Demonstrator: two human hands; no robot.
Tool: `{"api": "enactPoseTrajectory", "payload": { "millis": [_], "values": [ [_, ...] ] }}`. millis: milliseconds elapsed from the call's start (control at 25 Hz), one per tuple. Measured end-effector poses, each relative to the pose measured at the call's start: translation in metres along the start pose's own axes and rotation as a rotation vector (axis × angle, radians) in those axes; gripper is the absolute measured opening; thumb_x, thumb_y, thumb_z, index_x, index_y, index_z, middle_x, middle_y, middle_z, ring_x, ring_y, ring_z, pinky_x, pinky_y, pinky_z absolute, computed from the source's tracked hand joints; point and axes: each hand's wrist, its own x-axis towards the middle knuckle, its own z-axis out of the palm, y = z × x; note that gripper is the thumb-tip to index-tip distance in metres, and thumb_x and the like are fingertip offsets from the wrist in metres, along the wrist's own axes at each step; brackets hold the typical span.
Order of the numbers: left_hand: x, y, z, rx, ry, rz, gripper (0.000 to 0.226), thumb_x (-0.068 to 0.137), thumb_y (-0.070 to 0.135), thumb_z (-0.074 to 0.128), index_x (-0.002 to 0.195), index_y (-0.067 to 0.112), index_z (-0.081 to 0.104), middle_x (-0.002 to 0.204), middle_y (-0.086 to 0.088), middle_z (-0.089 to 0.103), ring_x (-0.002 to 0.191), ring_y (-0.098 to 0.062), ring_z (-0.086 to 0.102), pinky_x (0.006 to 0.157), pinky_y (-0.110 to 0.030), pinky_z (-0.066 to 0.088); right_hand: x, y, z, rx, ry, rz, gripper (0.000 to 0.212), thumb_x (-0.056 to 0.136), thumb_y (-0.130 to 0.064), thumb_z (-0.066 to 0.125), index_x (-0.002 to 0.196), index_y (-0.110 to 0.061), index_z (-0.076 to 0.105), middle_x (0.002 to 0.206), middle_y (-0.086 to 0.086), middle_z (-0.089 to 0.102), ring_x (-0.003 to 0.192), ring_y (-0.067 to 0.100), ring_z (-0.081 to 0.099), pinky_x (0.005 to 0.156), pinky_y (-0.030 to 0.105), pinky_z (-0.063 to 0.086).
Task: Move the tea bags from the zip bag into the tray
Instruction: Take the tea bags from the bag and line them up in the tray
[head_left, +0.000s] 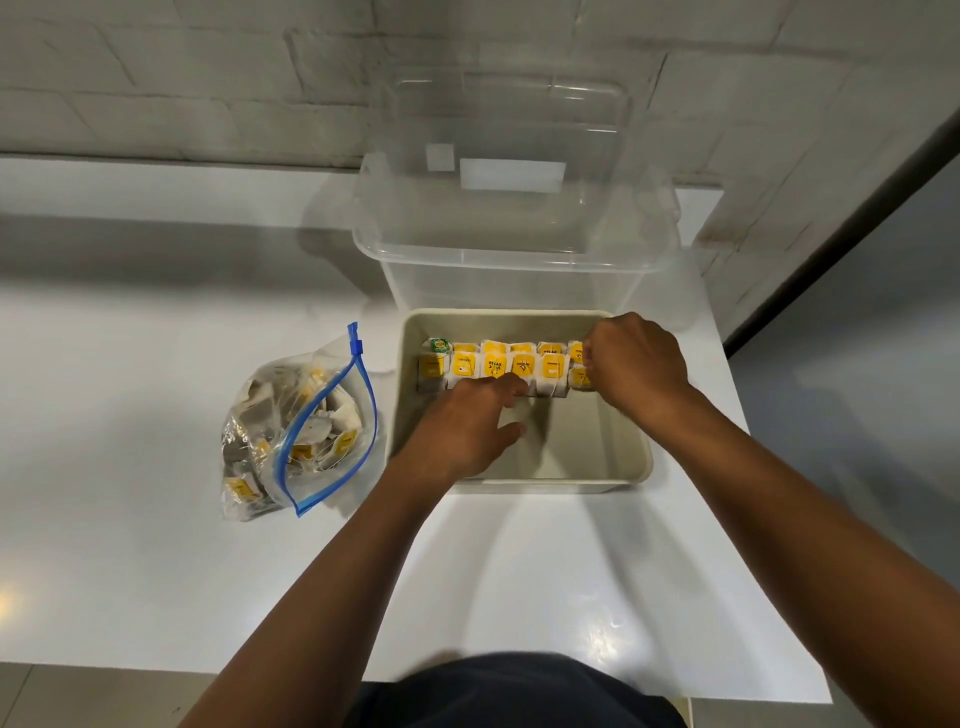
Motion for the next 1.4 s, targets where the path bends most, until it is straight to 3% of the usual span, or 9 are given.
{"api": "enactPoseTrajectory", "payload": {
  "millis": [200, 320, 440, 600, 800, 1120, 1240, 1400],
  "values": [
    [-0.002, -0.005, 0.006, -0.007, -0.009, -0.015, 0.037, 0.090, 0.032, 0.069, 0.125, 0.032, 0.058, 0.117, 0.011, 0.067, 0.111, -0.013, 0.059, 0.090, -0.032, 0.051, 0.005, -0.011, -0.001, -0.150, -0.092, -0.050, 0.020, 0.082, -0.013, 0.068, 0.102, -0.012, 0.069, 0.106, 0.009, 0.068, 0.103, 0.029, 0.060, 0.075, 0.032, 0.041],
    [-0.002, -0.006, 0.006, -0.016, -0.014, -0.028, 0.036, 0.091, 0.031, 0.068, 0.125, 0.033, 0.058, 0.117, 0.013, 0.067, 0.110, -0.011, 0.059, 0.089, -0.030, 0.051, 0.005, -0.018, 0.005, -0.231, -0.066, -0.049, 0.024, 0.082, -0.025, 0.072, 0.104, -0.018, 0.068, 0.106, 0.005, 0.068, 0.110, 0.026, 0.052, 0.091, 0.035, 0.036],
    [-0.004, -0.005, 0.005, -0.031, -0.011, -0.026, 0.035, 0.091, 0.031, 0.068, 0.125, 0.032, 0.059, 0.118, 0.012, 0.067, 0.109, -0.012, 0.060, 0.090, -0.029, 0.051, 0.005, -0.021, 0.010, -0.262, -0.013, -0.011, 0.022, 0.084, -0.033, 0.073, 0.101, -0.021, 0.069, 0.102, 0.005, 0.069, 0.110, 0.025, 0.051, 0.094, 0.038, 0.032],
    [-0.005, -0.005, 0.003, -0.043, -0.011, -0.023, 0.035, 0.091, 0.032, 0.068, 0.125, 0.030, 0.059, 0.117, 0.010, 0.067, 0.105, -0.013, 0.061, 0.089, -0.029, 0.051, 0.005, -0.021, 0.016, -0.254, 0.029, 0.015, 0.010, 0.088, -0.024, 0.068, 0.097, -0.019, 0.071, 0.098, 0.005, 0.070, 0.113, 0.025, 0.048, 0.097, 0.041, 0.030],
    [-0.006, -0.005, 0.002, -0.048, -0.033, -0.023, 0.036, 0.092, 0.032, 0.067, 0.126, 0.028, 0.059, 0.116, 0.007, 0.067, 0.100, -0.014, 0.060, 0.087, -0.028, 0.050, 0.008, -0.018, 0.019, -0.254, 0.072, 0.004, 0.012, 0.089, -0.024, 0.066, 0.097, -0.018, 0.073, 0.098, 0.008, 0.071, 0.120, 0.028, 0.044, 0.102, 0.044, 0.027],
    [-0.006, -0.006, -0.001, -0.052, -0.046, -0.023, 0.037, 0.092, 0.032, 0.067, 0.127, 0.026, 0.059, 0.118, 0.005, 0.068, 0.089, -0.008, 0.056, 0.087, -0.026, 0.049, 0.004, -0.017, 0.015, -0.245, 0.072, -0.014, 0.020, 0.086, -0.027, 0.072, 0.103, -0.018, 0.071, 0.109, 0.007, 0.068, 0.117, 0.028, 0.045, 0.098, 0.042, 0.030],
    [-0.006, -0.006, -0.003, -0.049, -0.032, -0.025, 0.036, 0.092, 0.031, 0.067, 0.127, 0.027, 0.060, 0.118, 0.006, 0.069, 0.085, -0.007, 0.054, 0.086, -0.024, 0.048, -0.008, -0.019, 0.007, -0.224, 0.083, -0.044, 0.020, 0.089, -0.017, 0.063, 0.107, -0.017, 0.070, 0.108, 0.007, 0.066, 0.111, 0.029, 0.048, 0.091, 0.038, 0.037],
    [-0.005, -0.009, -0.003, 0.007, -0.047, -0.043, 0.036, 0.093, 0.027, 0.065, 0.129, 0.026, 0.060, 0.119, 0.005, 0.068, 0.103, -0.018, 0.064, 0.093, -0.034, 0.052, -0.041, -0.035, 0.005, -0.051, -0.089, -0.066, 0.028, 0.094, -0.006, 0.049, 0.116, -0.009, 0.066, 0.117, 0.014, 0.062, 0.109, 0.032, 0.060, 0.084, 0.037, 0.051]
  ]
}}
